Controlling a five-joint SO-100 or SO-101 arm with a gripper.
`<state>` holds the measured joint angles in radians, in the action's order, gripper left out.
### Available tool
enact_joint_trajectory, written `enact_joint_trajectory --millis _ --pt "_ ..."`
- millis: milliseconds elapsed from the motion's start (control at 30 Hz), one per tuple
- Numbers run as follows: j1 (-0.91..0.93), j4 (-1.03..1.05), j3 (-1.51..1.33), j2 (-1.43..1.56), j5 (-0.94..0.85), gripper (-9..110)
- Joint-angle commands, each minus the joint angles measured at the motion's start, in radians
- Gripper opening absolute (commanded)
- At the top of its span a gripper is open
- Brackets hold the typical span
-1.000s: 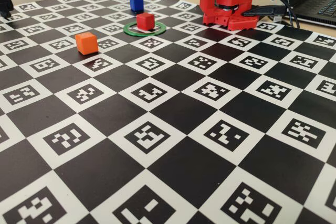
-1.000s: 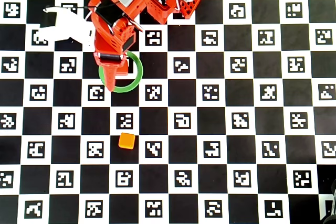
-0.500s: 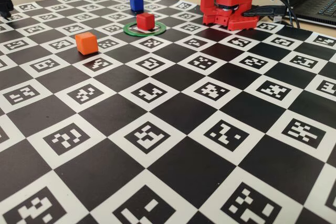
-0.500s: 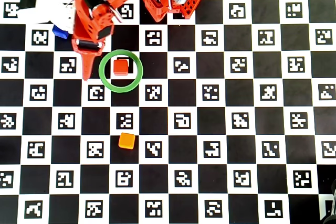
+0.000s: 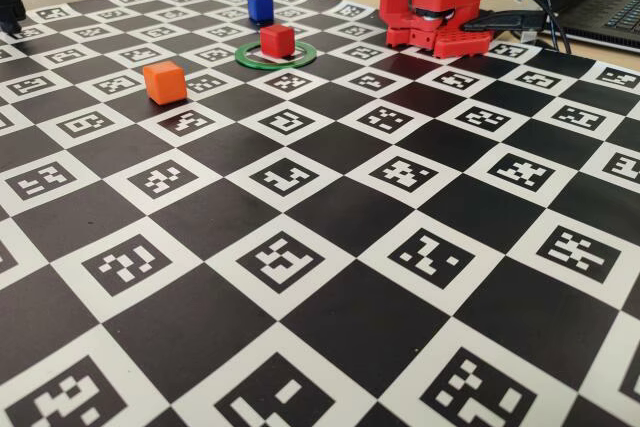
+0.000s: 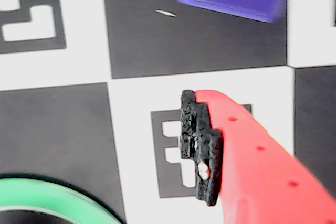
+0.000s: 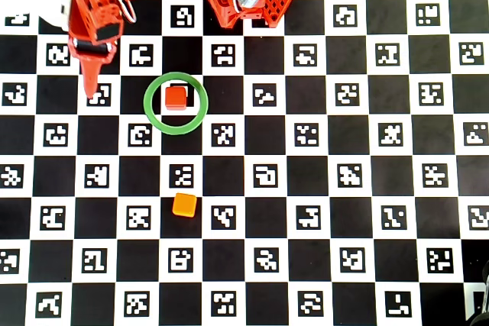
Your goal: Grab the red cube then put it in the green circle then put the blue cube on top and finally the orange cube on top
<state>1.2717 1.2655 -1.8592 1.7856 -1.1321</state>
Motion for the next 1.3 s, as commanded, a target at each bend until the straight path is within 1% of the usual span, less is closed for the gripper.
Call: enact_joint_trajectory --millis 0,233,567,767,1267 --pt "0.048 0.064 0.133 0.006 -0.009 45" --pt "0.091 0.133 0.166 -0.02 -0.003 45" --pt "0.1 0.156 0.17 -0.075 0.127 46" --pt "0.112 0.126 0.173 -0.141 0.16 46" --pt "0.135 0.028 0.103 -0.196 0.135 46"
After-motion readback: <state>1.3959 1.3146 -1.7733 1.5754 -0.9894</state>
